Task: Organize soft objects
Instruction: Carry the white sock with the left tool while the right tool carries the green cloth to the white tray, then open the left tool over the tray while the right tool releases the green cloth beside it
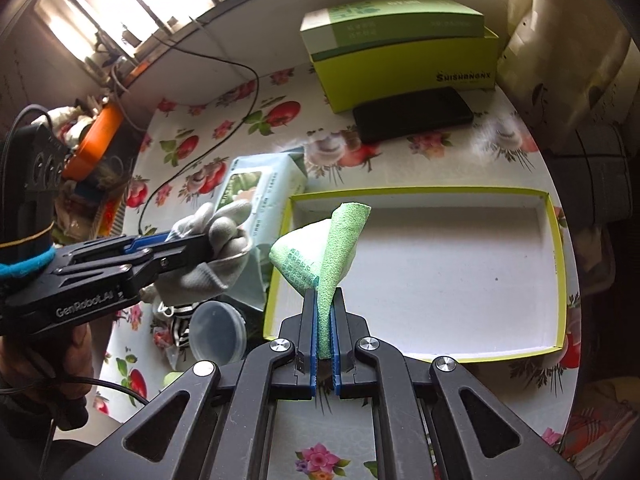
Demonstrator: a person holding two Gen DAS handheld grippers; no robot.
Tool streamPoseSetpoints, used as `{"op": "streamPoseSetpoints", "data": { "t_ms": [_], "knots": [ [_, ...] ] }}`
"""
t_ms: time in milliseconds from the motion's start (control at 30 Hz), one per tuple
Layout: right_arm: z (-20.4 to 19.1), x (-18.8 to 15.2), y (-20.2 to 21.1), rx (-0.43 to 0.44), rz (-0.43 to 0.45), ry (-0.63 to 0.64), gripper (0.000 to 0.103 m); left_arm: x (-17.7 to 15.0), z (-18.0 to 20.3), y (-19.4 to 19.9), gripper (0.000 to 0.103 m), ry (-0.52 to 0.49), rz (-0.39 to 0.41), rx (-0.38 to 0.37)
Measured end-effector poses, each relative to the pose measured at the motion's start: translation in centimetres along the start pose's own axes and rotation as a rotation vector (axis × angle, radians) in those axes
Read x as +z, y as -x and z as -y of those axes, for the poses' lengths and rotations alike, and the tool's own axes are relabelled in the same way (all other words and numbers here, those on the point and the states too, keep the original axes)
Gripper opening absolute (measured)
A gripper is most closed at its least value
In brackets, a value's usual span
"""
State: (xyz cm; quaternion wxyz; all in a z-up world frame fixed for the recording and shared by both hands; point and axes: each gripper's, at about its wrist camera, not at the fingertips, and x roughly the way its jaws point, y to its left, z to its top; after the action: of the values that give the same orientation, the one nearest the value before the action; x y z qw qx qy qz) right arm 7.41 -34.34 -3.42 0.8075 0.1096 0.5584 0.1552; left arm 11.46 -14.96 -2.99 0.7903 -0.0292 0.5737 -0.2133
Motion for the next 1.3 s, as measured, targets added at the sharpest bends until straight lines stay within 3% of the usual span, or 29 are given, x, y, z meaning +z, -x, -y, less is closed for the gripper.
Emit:
{"op": "streamPoseSetpoints", "data": {
  "t_ms": [233,533,1000,1300],
  "knots": [
    [1.7,-0.2,-0.9,-0.005,-0.025,-0.034,0.005,2.5,1.4,-4.0,0.028,-0.036,-0.033,0.029],
    [2.5,-0.5,-2.7,0.002,-0.068,-0.056,0.005,3.7,1.5,-8.0,0.031,-0.04,-0.096,0.011],
    [-0.9,-0.5,-6.5,0.121,-0.165,0.021,0.007,4.0,-0.2,-6.4,0.043,-0.009,-0.083,-0.023],
    [-1.1,-1.1,-7.6,0.203,-0.181,-0.018,0.021,3.8,-0.9,-3.4,0.044,0.007,-0.032,-0.019]
  ]
}}
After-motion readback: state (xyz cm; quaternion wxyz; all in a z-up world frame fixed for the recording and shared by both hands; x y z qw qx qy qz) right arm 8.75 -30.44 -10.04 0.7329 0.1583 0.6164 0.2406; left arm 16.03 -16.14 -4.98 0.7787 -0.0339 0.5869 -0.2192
